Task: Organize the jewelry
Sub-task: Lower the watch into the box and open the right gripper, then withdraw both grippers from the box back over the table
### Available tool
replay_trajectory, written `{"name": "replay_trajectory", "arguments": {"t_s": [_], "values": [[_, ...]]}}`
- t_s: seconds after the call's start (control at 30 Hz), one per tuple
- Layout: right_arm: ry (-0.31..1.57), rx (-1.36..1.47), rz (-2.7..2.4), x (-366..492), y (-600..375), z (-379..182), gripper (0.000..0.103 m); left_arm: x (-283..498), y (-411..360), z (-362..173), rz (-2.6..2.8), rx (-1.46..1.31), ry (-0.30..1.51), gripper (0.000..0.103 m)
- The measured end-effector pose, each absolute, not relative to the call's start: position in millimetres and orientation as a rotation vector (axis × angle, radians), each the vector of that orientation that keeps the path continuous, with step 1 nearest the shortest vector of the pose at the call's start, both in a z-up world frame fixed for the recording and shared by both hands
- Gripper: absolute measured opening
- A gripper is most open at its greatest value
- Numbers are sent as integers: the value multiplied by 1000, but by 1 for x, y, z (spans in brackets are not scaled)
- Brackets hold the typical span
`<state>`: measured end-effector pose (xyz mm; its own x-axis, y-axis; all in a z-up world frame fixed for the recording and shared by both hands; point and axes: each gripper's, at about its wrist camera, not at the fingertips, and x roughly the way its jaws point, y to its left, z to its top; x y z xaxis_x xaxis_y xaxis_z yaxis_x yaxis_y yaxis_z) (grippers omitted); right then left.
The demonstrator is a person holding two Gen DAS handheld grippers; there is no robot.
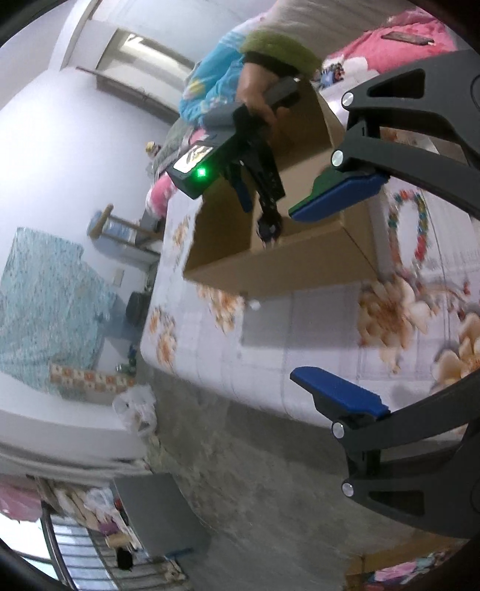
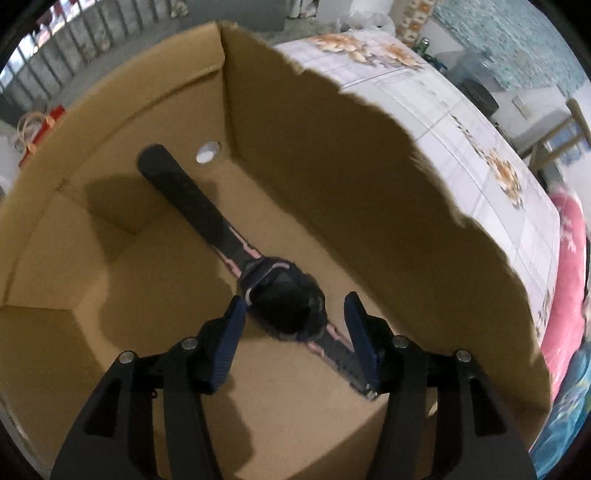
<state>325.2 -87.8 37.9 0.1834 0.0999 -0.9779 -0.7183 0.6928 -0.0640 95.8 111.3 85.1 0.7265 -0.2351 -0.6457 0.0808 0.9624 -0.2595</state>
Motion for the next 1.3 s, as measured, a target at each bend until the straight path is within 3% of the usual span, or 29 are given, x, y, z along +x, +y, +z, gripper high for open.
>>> {"name": "replay_trajectory", "arguments": {"t_s": [0.13,0.27,0.67,0.87,1.03,1.3], "values": [[1247,-594,640,330,-88,36,53,91,121,72,-148,-227,739,76],[1260,-576,627,333,-98,38,40,91,125,62,-143,-233,749,76],[1268,-508,514,337,-128,43,40,91,132,53,-146,-285,752,76],[1141,-426,514,313,-145,100,41,79,126,57,-145,-264,726,77],[974,-291,512,269,-181,164,51,65,119,59,-160,-236,711,81],[761,-126,473,150,-223,209,84,39,101,49,-177,-147,758,84]]}}
